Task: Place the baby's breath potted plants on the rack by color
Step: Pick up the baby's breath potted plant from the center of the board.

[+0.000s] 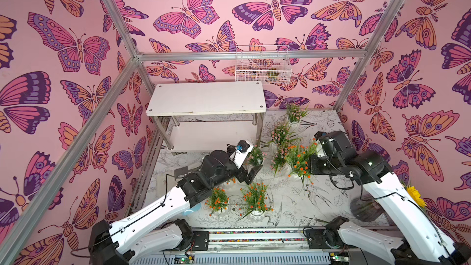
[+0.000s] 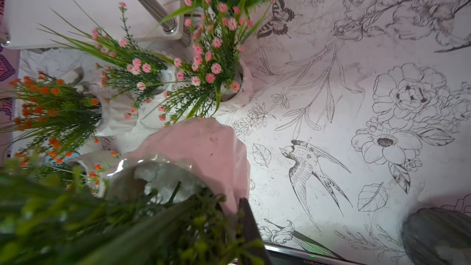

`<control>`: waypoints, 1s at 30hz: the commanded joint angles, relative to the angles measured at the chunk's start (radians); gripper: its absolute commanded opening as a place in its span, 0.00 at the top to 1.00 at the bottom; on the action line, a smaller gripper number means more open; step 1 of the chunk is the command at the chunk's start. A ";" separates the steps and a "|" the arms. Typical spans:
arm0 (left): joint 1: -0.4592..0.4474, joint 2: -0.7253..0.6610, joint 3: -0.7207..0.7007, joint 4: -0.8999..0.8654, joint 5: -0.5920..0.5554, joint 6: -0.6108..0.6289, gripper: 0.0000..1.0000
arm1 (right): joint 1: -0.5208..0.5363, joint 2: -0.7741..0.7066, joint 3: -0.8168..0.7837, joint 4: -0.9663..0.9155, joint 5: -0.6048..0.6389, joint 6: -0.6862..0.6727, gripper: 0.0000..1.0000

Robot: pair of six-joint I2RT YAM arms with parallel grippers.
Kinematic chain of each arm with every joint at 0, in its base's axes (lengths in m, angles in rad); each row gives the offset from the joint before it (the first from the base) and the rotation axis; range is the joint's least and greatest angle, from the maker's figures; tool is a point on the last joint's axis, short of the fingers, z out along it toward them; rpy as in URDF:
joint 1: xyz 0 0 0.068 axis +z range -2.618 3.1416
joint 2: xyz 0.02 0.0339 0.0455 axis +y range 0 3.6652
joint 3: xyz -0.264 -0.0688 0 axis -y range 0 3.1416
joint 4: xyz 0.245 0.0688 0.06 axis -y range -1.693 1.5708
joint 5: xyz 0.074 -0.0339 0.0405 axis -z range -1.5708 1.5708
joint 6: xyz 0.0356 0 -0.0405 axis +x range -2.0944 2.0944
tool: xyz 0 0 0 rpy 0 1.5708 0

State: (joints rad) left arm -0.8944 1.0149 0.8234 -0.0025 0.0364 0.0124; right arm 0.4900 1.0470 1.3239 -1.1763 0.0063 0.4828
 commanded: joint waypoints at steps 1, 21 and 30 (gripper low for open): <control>-0.073 0.031 -0.038 0.154 -0.067 0.082 0.00 | -0.022 0.015 0.105 -0.054 -0.052 -0.060 1.00; -0.216 0.354 0.020 0.574 0.005 0.121 0.00 | -0.043 0.091 0.207 -0.047 -0.172 -0.092 1.00; -0.242 0.456 0.074 0.624 -0.060 0.136 0.00 | -0.045 0.095 0.204 -0.034 -0.199 -0.087 1.00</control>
State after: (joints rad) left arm -1.1290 1.4506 0.8715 0.5663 -0.0051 0.1349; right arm 0.4511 1.1465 1.4902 -1.2537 -0.1509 0.3946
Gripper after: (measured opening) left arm 0.999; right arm 0.111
